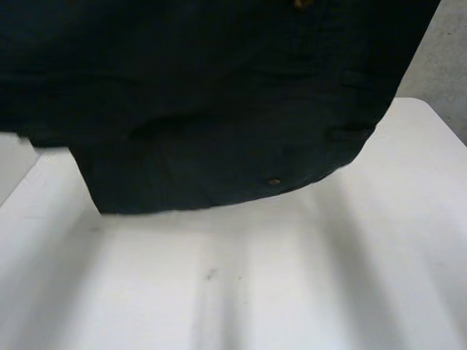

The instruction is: Fold the shorts.

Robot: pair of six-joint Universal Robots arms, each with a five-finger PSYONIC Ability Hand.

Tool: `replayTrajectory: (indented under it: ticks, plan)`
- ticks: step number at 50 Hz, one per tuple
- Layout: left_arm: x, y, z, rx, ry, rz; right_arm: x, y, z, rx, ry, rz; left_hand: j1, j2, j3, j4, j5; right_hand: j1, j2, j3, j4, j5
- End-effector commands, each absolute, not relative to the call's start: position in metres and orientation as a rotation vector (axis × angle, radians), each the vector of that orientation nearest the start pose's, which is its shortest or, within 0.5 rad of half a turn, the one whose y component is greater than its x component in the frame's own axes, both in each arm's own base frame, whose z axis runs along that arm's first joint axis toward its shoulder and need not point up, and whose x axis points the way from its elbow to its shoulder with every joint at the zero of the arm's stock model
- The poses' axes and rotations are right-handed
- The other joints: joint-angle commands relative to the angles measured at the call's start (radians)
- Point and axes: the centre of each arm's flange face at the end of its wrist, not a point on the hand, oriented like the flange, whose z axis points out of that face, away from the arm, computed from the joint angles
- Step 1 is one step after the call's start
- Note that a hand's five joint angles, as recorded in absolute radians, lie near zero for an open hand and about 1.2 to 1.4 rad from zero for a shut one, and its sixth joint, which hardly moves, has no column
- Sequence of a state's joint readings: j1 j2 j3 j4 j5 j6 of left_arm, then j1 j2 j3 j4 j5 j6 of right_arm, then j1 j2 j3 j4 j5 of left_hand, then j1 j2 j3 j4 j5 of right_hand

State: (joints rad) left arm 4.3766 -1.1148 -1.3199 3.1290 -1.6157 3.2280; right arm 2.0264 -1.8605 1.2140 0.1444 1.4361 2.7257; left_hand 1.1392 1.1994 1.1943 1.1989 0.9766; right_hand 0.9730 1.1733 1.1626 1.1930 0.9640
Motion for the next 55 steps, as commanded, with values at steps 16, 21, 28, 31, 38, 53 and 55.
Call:
replayTrajectory:
  ticks: [16,21,28,31,38,53,55]
  plan:
    - [-0.235,-0.283,0.402,0.431,1.907,-2.634,0.270,-0.230,0.402,-0.937,1.693,-2.342,0.257,0.197,0.202,0.197,0.245,0.423,0.223,0.234,0.203,0.258]
    - [-0.257,-0.336,0.366,0.471,1.919,-2.563,0.295,-0.286,0.361,-0.927,1.788,-2.309,0.257,0.197,0.202,0.197,0.245,0.423,0.223,0.234,0.203,0.258]
    - [-0.287,-0.399,0.297,0.491,1.908,-2.528,0.325,-0.352,0.293,-0.893,1.847,-2.341,0.257,0.197,0.202,0.197,0.245,0.423,0.223,0.234,0.203,0.258]
    - [-0.299,-0.418,0.274,0.508,1.829,-2.543,0.337,-0.381,0.261,-0.873,1.823,-2.406,0.257,0.197,0.202,0.197,0.245,0.423,0.223,0.234,0.203,0.258]
    - [-0.319,-0.425,0.239,0.611,1.747,-2.483,0.352,-0.411,0.207,-0.883,1.744,-2.508,-0.965,-1.025,-1.020,-1.024,-0.977,-0.798,-0.999,-0.988,-1.018,-0.964]
    - [-0.298,-0.326,0.278,0.690,1.865,-2.419,0.305,-0.318,0.252,-1.127,1.974,-2.120,-0.937,-0.998,-0.993,-0.997,-0.949,-0.798,-0.999,-0.988,-1.018,-0.964]
    - [-0.293,-0.302,0.277,0.714,1.927,-2.391,0.294,-0.305,0.246,-1.153,2.040,-2.021,-0.905,-0.965,-0.960,-0.965,-0.917,-0.798,-0.999,-0.988,-1.018,-0.964]
